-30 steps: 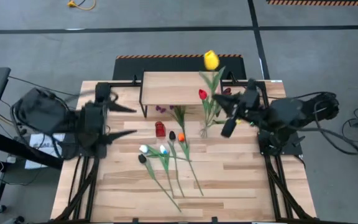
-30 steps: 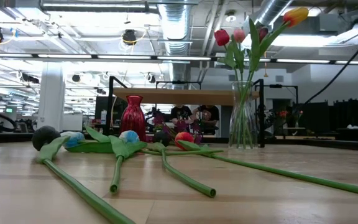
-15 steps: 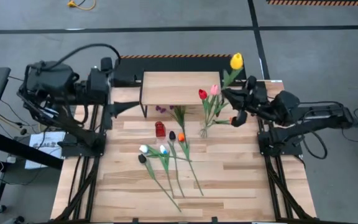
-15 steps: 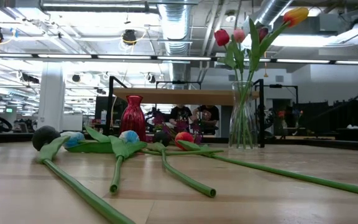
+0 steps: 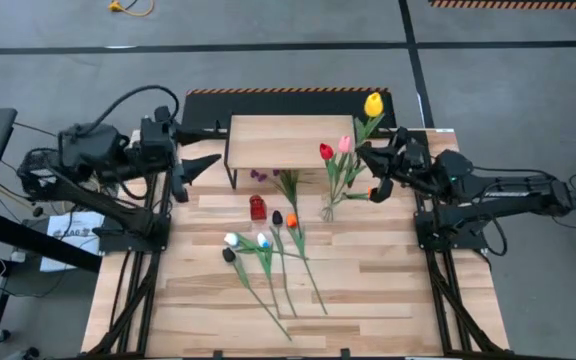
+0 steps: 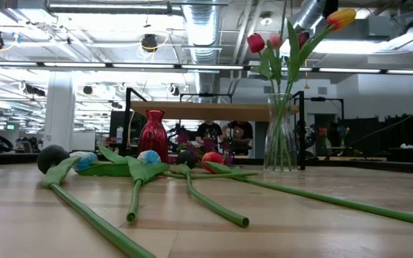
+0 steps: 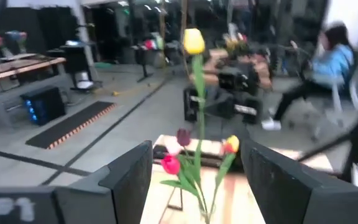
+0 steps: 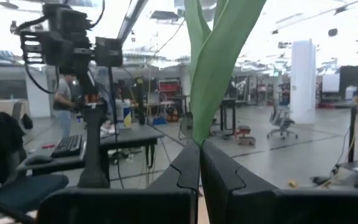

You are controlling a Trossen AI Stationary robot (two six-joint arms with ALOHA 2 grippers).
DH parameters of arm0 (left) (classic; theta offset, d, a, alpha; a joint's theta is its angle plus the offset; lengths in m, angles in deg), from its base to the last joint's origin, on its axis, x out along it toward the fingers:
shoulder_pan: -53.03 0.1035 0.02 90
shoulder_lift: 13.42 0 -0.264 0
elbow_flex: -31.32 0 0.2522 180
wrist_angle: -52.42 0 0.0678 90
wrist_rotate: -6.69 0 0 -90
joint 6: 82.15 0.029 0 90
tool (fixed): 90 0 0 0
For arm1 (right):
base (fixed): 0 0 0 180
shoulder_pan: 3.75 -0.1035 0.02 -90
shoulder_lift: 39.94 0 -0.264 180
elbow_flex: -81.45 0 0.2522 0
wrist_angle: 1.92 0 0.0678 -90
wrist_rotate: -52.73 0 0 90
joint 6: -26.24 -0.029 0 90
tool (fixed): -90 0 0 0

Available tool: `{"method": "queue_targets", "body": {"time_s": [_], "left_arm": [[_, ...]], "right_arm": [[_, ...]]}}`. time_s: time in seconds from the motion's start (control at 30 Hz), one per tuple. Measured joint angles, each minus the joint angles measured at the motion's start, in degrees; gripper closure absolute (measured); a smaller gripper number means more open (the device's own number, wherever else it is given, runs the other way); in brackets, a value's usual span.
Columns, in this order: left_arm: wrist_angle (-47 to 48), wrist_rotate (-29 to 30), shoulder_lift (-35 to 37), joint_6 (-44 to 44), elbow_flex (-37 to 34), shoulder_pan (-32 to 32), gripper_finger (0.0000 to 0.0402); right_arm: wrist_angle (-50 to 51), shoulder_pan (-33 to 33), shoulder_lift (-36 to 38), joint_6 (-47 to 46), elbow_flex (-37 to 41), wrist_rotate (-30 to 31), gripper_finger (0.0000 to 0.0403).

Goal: Pick and place flowers into a vace then onto a shelf
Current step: Put the yellow tulip into the transparent vase

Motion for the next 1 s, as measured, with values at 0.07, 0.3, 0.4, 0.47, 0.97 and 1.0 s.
{"method": "queue_targets", "body": {"time_s": [0.07,0.3,0.4,0.47,0.97,1.0], "left_arm": [[-6.6,-0.9,4.4,-1.9,-7.6,1.3,0.0166],[-20.4,-2.8,14.4,-6.2,-23.6,3.2,0.0166],[-21.6,-3.0,15.8,-7.5,-26.4,3.2,0.0166],[-21.7,-2.9,16.1,-8.1,-27.5,3.2,0.0166],[-23.4,-2.9,13.6,-6.9,-28.1,3.2,0.0166],[-23.6,-2.9,13.6,-6.9,-28.1,3.2,0.0166]], "right_arm": [[0.0,-0.1,-1.0,-1.0,0.1,0.0,0.0403],[3.3,-0.6,-2.8,-6.2,0.1,-0.1,0.0403],[4.5,-1.1,-2.9,-7.5,0.1,-0.2,0.0403],[5.0,-1.4,-2.9,-7.8,0.1,-0.1,0.0403],[3.8,-6.8,-8.8,-7.6,0.1,10.6,0.0403],[3.2,-6.9,-9.5,-7.6,0.1,10.7,0.0403]]}}
